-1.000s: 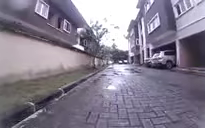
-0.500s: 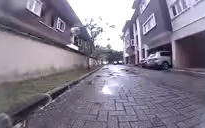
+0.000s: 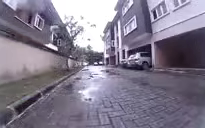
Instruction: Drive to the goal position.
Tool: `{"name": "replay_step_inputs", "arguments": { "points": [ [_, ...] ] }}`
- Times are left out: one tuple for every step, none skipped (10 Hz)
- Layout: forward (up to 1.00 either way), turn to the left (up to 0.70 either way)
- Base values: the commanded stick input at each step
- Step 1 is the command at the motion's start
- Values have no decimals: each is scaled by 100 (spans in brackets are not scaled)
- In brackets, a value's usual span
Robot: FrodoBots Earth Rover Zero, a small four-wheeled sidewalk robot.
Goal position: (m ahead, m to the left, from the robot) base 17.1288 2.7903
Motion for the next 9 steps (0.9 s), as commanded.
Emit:
{"name": "replay_step_inputs", "arguments": {
  "points": [
    [70,0],
    [70,0],
    [70,0],
    [70,0],
    [70,0],
    [70,0],
    [70,0],
    [70,0],
    [70,0]
  ]
}}
